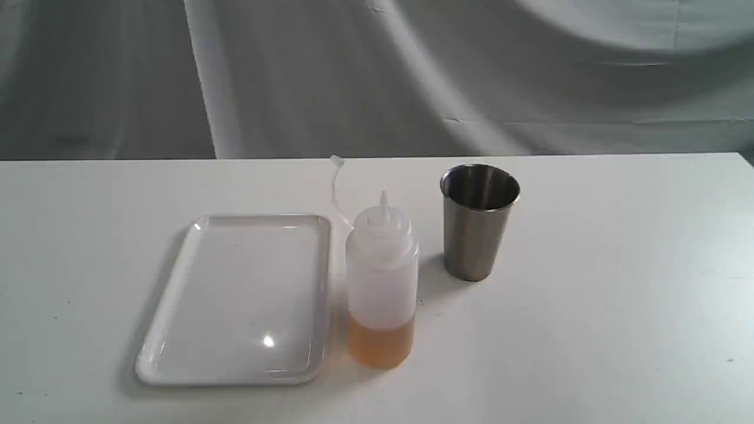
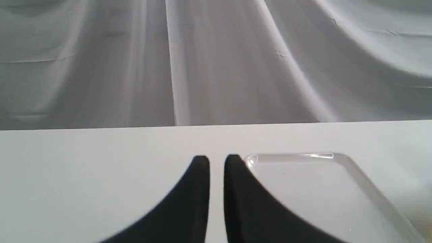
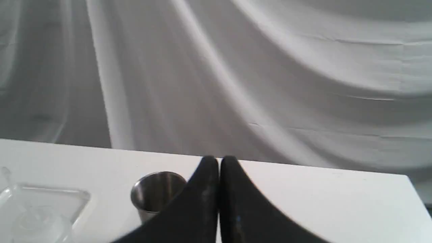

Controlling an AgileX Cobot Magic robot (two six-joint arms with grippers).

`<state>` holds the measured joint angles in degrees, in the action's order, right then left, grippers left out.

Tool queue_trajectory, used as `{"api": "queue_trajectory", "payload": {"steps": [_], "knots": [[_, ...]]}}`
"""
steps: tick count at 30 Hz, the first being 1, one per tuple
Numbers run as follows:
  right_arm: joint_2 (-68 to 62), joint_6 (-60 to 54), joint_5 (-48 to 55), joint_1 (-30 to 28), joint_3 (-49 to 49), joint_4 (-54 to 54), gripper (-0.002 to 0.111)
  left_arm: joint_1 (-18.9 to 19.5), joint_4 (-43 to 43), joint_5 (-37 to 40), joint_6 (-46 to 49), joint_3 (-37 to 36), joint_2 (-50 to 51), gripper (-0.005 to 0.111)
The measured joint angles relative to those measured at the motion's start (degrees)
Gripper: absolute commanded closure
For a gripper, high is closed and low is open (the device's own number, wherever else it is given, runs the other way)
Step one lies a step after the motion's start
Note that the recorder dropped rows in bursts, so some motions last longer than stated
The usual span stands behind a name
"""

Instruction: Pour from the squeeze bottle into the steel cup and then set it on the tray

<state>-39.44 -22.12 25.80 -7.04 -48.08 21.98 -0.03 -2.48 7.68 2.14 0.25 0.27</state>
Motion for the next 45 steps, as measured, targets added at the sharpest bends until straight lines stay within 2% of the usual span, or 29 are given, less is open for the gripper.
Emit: {"api": "queue_trajectory", "payload": {"steps": [4,8,11,16,21,35,45], "knots": [[-8.89,-5.39,1.03,4.18,-6.64,2.63,0.108,0.0,0.0,0.0,0.0,0.0,0.0,0.098],[-15.44,-5.77,-0.5,8.33,-9.14,0.73,0.108,0.0,0.0,0.0,0.0,0.0,0.0,0.098],[-19.43,3.57,-6.06,11.75,-9.02,-8.11,0.108,0.0,0.0,0.0,0.0,0.0,0.0,0.098],[-23.26,24.43,-13.06,17.4,-7.42,-29.37,0.108,0.0,0.0,0.0,0.0,0.0,0.0,0.098],[-26.42,35.32,-21.86,21.38,-2.33,-39.47,0.108,0.0,0.0,0.0,0.0,0.0,0.0,0.098],[-36.54,38.41,-46.77,22.32,17.34,-42.06,0.108,0.0,0.0,0.0,0.0,0.0,0.0,0.098],[-45.36,36.55,-58.97,23.05,21.89,-46.25,0.108,0.0,0.0,0.0,0.0,0.0,0.0,0.098]]}}
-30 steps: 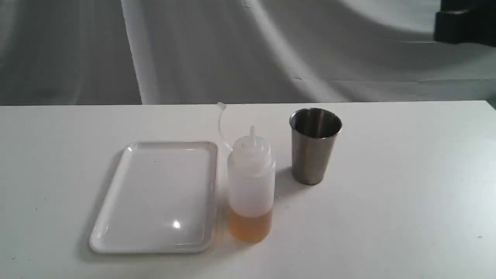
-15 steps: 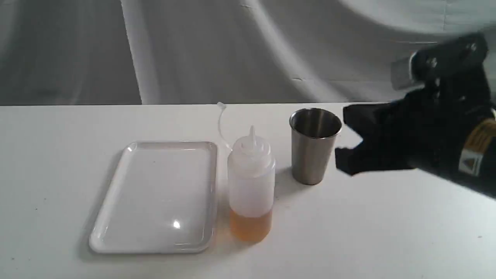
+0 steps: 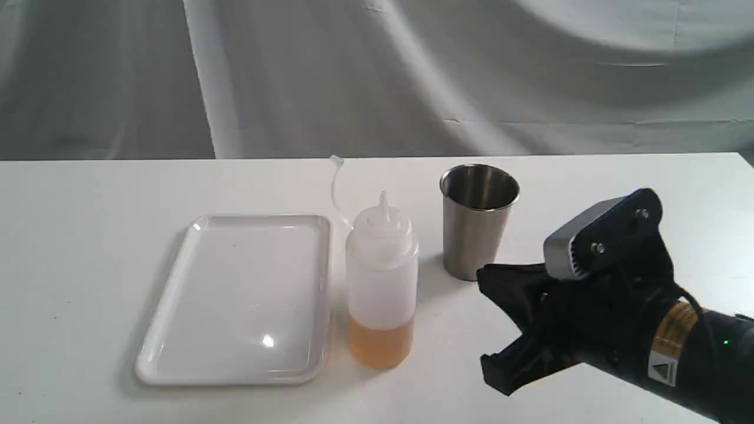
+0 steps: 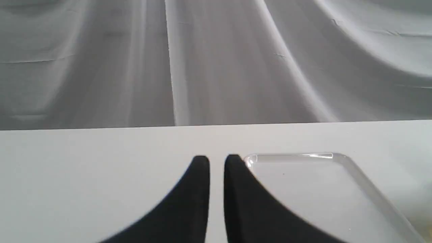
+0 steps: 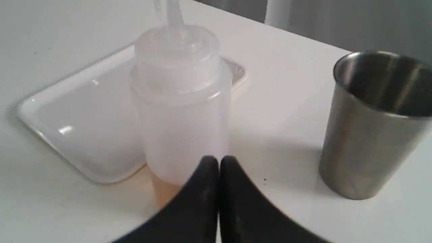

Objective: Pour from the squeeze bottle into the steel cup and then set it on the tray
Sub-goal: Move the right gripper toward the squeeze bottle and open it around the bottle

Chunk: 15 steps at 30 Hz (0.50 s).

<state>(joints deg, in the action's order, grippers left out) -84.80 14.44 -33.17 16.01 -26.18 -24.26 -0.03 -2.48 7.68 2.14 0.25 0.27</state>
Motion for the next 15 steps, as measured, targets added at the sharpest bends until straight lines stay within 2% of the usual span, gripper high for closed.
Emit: {"api": "queue_trajectory", "payload": {"steps": [7,15], "knots": [[-8.5,-4.77,-6.98,3.53,0.02,1.96,0.108,0.0,0.0,0.0,0.0,0.0,0.0,0.098],[-13.32,-6.06,-11.49,3.94,0.23,6.21,0.108,0.0,0.0,0.0,0.0,0.0,0.0,0.098]]}}
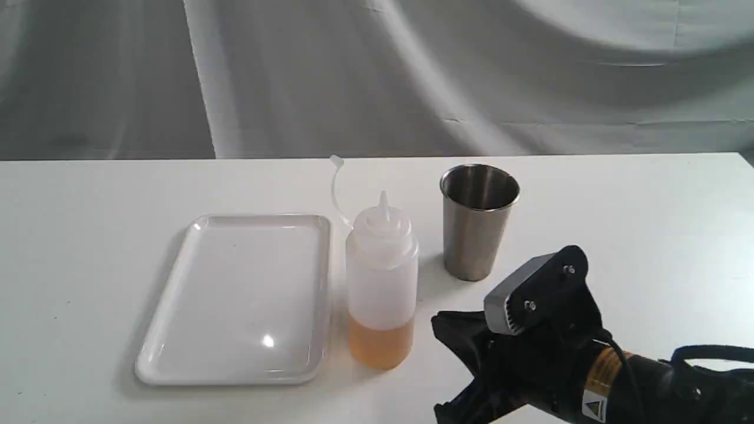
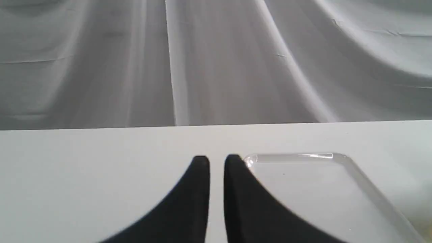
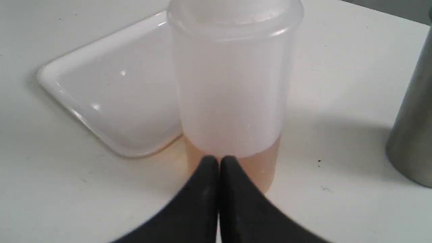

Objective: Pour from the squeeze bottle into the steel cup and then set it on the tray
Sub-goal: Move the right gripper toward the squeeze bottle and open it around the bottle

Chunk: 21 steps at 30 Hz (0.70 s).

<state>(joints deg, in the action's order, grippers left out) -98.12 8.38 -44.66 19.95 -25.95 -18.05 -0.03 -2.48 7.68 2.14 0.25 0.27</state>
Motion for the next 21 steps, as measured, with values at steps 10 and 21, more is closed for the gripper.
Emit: {"api": "queue_trajectory", "payload": {"steps": [10,21], "knots": [[-0.24,-0.09,-0.23,0.0,0.0,0.44,0.076,0.0,0.0,0.0,0.0,0.0,0.0,0.098],[-0.24,-0.09,-0.47,0.0,0.0,-0.61,0.021,0.0,0.0,0.0,0.0,0.0,0.0,0.098]]}}
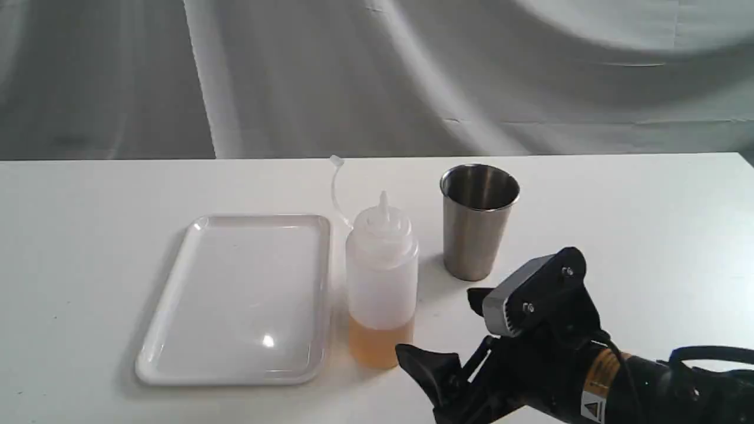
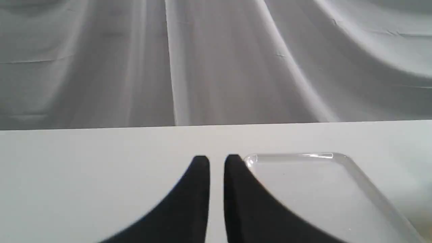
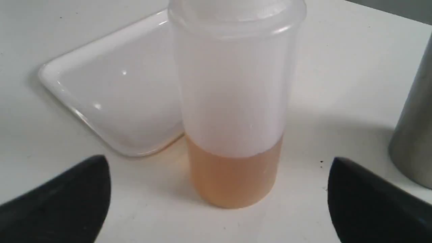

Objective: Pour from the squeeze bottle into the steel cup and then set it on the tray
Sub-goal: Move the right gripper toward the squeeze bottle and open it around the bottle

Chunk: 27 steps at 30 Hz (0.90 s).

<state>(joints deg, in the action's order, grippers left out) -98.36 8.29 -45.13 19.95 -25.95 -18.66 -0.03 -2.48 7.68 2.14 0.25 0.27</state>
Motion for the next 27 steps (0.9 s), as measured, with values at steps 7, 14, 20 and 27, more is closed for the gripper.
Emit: {"api": "queue_trajectory", "payload": {"steps": [7,14,20,27], "knots": [[0.0,0.0,-2.07,0.0,0.0,0.0,0.021,0.0,0.0,0.0,0.0,0.0,0.0,0.098],[0.0,-0.25,-2.96,0.0,0.0,0.0,0.021,0.0,0.0,0.0,0.0,0.0,0.0,0.098],[0.0,-1.33,-3.0,0.0,0.0,0.17,0.021,0.0,0.0,0.0,0.0,0.0,0.0,0.098],[0.0,-2.13,-1.82,0.0,-1.73,0.83,0.021,0.0,0.0,0.0,0.0,0.0,0.0,0.098]]}}
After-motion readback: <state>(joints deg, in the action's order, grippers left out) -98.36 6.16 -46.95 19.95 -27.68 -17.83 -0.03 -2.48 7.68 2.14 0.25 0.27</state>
